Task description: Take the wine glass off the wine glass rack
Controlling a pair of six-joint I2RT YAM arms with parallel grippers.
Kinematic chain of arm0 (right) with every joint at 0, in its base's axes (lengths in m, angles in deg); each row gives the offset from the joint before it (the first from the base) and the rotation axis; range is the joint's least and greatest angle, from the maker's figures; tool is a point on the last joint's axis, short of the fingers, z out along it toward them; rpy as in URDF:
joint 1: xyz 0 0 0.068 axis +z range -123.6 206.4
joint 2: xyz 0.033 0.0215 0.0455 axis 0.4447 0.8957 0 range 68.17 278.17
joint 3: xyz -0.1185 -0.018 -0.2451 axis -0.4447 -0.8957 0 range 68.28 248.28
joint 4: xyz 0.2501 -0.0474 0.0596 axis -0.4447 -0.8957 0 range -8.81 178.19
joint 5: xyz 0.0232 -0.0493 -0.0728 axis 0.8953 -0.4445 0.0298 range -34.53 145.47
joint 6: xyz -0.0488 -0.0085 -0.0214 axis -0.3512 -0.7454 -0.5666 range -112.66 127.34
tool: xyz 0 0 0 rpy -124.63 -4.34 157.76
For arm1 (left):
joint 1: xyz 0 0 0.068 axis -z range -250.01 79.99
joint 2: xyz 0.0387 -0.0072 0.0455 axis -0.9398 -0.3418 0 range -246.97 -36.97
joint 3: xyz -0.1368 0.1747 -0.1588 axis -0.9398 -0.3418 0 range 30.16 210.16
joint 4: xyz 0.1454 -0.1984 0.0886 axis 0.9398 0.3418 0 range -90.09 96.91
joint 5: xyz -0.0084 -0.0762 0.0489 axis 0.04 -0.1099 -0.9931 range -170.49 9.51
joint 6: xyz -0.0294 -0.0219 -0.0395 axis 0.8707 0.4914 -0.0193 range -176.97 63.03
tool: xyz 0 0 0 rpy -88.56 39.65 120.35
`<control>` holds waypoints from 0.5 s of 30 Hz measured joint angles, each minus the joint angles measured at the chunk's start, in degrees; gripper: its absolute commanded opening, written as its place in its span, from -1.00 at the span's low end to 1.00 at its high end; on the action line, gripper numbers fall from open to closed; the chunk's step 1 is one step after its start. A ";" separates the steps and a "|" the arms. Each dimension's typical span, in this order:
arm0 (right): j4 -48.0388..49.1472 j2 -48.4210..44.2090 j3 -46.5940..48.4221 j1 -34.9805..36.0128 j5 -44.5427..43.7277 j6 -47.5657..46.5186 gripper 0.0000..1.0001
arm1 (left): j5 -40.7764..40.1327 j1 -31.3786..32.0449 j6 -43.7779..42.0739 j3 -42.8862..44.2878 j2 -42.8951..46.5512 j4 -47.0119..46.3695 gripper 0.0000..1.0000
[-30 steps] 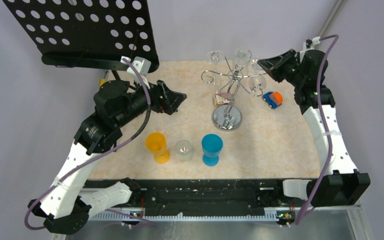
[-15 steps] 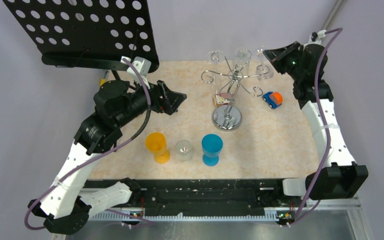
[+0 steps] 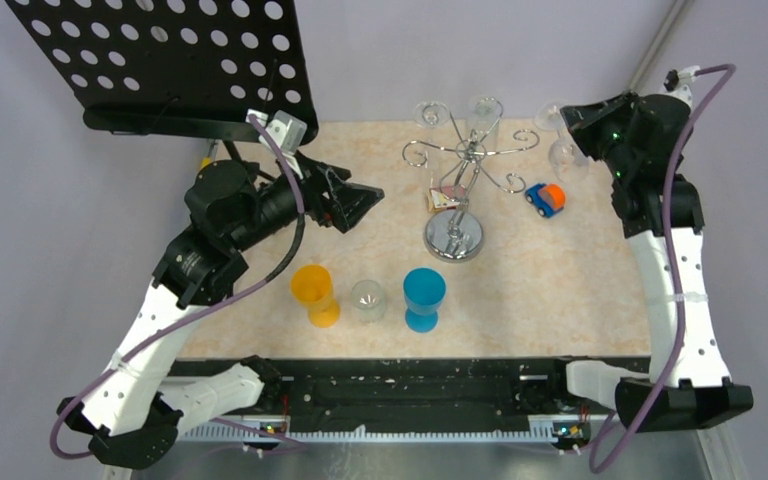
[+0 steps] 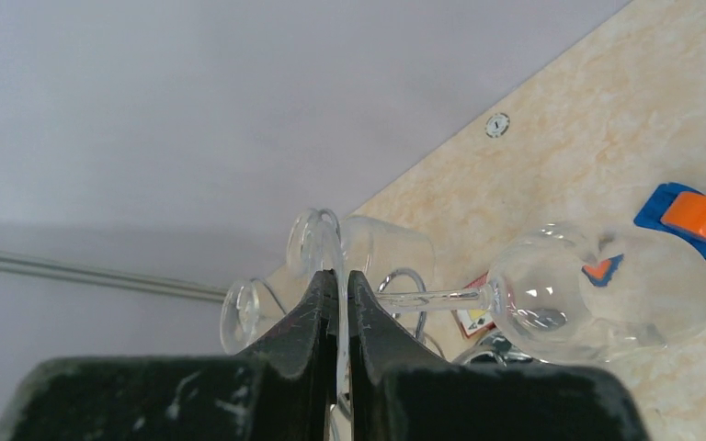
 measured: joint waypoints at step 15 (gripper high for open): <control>-18.56 -16.52 0.87 0.00 14.32 4.59 -1.00 | 11.98 10.40 -1.55 -3.13 -9.79 -20.81 0.72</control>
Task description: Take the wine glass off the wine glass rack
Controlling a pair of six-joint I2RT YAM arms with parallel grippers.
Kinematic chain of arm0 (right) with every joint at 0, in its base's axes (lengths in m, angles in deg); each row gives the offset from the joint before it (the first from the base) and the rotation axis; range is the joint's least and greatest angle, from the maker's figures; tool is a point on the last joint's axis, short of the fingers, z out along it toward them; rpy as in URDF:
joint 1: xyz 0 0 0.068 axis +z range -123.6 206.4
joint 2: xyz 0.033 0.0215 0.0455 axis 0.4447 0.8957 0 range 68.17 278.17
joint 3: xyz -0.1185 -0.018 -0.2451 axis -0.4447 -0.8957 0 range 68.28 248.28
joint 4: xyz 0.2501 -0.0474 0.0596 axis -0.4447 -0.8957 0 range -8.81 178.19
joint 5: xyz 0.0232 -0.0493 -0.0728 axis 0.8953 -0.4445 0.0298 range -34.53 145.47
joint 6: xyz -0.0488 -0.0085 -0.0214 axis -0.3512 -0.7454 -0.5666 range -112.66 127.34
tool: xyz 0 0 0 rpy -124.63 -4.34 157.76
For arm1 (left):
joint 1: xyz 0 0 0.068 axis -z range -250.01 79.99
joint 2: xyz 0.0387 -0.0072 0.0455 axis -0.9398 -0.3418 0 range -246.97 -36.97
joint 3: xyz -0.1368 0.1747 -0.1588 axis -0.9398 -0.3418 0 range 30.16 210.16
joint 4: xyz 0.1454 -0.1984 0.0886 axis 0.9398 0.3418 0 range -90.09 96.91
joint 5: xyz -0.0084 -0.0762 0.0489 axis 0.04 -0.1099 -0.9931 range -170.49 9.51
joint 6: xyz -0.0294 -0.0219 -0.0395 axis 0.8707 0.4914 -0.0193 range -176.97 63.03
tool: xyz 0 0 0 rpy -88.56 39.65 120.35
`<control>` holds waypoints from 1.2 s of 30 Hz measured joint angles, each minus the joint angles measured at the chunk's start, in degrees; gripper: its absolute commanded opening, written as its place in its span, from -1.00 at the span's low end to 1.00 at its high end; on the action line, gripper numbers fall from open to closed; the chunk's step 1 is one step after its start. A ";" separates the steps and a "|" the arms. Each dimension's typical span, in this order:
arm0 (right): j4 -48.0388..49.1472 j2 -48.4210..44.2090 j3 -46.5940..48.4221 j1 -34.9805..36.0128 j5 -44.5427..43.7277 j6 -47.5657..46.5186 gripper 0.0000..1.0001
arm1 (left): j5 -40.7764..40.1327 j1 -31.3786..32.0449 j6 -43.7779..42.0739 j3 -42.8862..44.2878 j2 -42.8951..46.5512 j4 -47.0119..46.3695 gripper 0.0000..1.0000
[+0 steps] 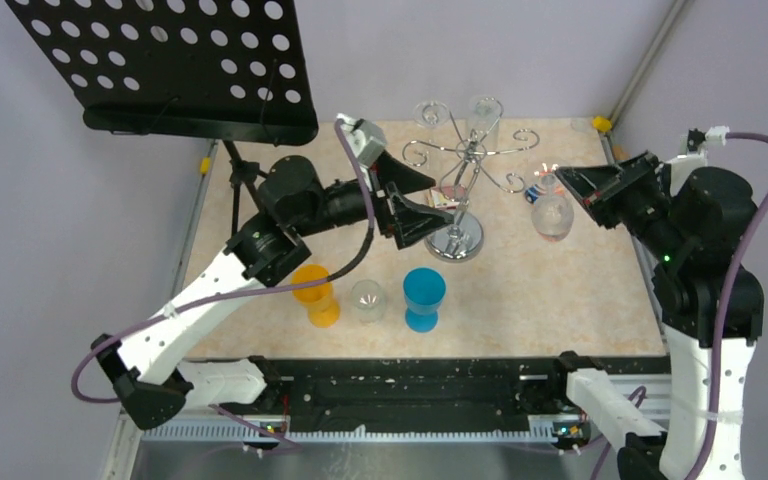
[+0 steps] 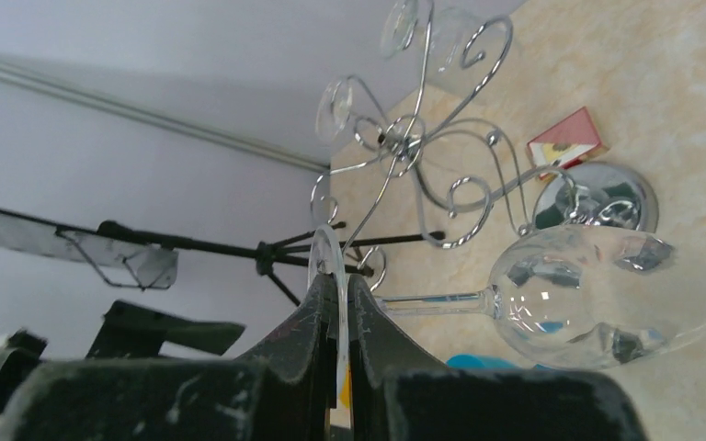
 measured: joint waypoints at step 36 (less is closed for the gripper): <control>6.86 -12.37 -11.93 0.00 22.29 19.15 -1.00 | 12.09 12.68 -5.46 -0.98 -21.42 -34.80 -1.00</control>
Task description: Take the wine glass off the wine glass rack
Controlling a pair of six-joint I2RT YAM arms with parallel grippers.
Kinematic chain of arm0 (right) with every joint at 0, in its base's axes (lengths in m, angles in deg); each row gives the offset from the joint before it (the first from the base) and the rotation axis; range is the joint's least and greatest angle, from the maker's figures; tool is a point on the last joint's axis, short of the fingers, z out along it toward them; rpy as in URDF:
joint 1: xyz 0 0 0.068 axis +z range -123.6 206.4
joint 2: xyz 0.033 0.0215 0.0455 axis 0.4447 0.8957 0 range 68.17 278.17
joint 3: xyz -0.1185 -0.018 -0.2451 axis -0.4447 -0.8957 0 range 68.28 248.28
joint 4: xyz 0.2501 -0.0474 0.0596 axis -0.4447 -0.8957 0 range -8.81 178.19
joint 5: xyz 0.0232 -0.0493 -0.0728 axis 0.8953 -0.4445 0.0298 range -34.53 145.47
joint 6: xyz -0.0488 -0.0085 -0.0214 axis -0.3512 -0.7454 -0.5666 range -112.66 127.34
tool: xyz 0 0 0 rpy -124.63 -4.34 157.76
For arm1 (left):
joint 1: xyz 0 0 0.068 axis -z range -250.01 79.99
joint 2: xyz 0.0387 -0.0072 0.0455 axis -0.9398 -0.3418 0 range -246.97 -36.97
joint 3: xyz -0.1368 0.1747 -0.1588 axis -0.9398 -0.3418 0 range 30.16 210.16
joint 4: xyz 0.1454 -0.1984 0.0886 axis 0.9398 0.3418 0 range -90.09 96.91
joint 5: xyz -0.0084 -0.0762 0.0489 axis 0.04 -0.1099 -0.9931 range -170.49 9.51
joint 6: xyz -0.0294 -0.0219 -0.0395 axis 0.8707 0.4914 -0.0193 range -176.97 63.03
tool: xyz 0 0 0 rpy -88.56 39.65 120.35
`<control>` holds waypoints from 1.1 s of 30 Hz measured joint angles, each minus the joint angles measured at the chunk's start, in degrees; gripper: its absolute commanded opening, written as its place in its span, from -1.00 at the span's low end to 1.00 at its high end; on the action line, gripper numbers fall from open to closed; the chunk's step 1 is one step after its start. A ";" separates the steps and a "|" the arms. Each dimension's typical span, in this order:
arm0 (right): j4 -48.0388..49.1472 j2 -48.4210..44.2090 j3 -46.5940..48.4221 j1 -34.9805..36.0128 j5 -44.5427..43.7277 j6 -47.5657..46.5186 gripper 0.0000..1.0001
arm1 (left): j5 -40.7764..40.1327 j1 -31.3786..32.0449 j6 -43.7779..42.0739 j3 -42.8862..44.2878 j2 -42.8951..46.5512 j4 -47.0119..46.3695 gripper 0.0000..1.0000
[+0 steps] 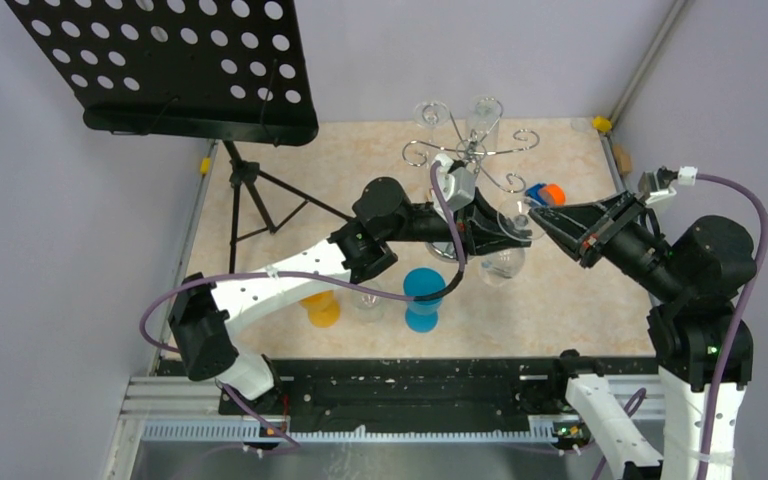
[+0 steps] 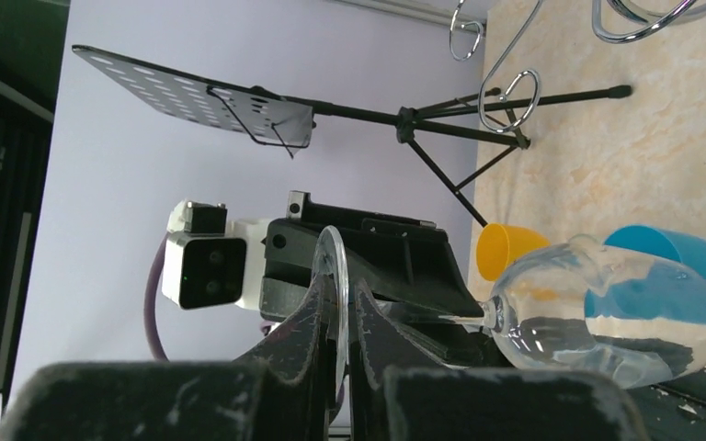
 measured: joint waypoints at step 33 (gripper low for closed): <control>19.74 -10.62 -13.42 0.00 -8.33 -1.25 0.67 | -36.87 0.15 17.22 12.00 8.02 2.25 -1.00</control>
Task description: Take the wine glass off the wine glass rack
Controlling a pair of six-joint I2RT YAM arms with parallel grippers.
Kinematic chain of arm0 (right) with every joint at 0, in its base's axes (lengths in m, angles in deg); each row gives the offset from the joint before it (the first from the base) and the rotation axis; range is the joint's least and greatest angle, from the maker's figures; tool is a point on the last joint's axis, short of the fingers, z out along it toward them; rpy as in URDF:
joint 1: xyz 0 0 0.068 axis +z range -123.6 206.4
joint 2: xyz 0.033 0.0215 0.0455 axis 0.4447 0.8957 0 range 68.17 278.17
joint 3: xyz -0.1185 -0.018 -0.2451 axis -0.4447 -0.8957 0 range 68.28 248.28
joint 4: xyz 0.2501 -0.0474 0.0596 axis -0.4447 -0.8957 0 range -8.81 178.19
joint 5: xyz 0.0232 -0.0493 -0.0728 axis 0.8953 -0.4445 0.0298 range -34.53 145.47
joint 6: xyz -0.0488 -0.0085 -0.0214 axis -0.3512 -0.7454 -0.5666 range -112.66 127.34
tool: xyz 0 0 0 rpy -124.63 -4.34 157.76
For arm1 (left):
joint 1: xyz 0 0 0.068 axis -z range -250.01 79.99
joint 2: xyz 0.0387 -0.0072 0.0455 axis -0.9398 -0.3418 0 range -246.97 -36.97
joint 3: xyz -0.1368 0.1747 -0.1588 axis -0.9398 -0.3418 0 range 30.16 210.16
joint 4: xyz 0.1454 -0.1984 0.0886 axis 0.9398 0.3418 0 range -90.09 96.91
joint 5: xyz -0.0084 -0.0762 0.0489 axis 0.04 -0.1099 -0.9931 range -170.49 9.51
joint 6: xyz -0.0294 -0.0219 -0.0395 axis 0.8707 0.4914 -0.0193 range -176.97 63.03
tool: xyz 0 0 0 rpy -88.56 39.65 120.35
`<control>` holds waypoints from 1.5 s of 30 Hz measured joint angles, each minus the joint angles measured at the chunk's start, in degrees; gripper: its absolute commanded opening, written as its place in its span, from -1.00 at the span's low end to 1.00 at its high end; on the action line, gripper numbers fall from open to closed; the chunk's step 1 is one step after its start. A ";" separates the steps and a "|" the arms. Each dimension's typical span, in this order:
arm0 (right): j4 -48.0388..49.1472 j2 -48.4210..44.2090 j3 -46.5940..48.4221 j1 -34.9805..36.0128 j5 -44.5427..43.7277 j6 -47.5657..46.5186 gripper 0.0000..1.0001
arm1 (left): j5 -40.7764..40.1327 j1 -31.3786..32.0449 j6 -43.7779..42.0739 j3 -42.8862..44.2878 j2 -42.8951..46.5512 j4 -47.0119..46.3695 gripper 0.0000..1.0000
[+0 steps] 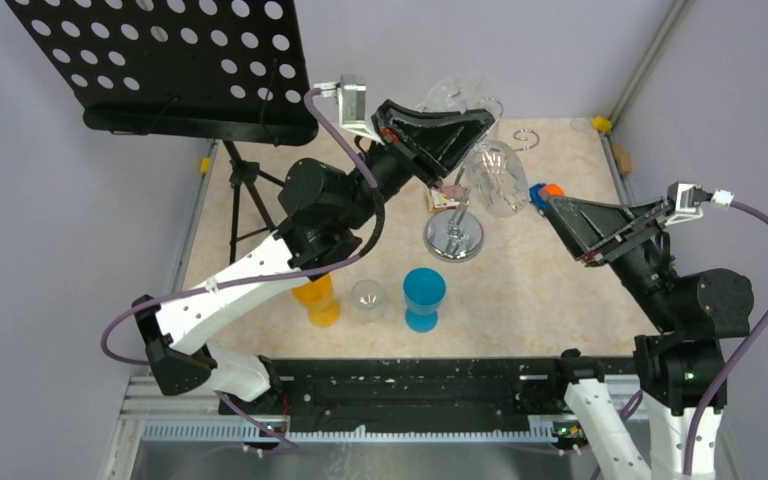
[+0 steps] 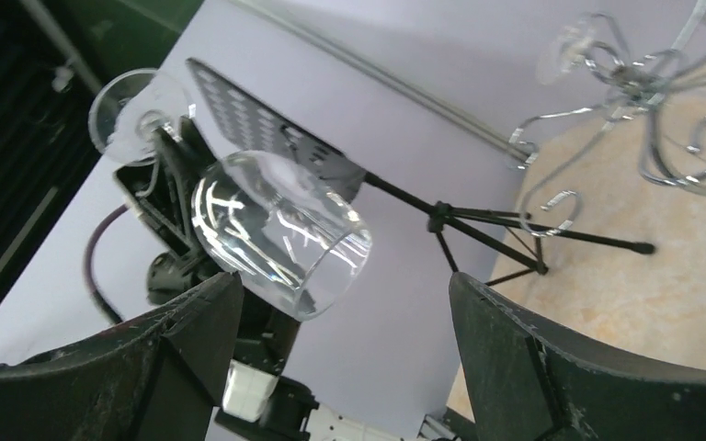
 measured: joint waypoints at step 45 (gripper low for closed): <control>58.80 7.04 -7.56 0.02 10.08 31.71 -0.35 | 16.90 0.20 11.56 4.87 -11.65 -37.40 -1.00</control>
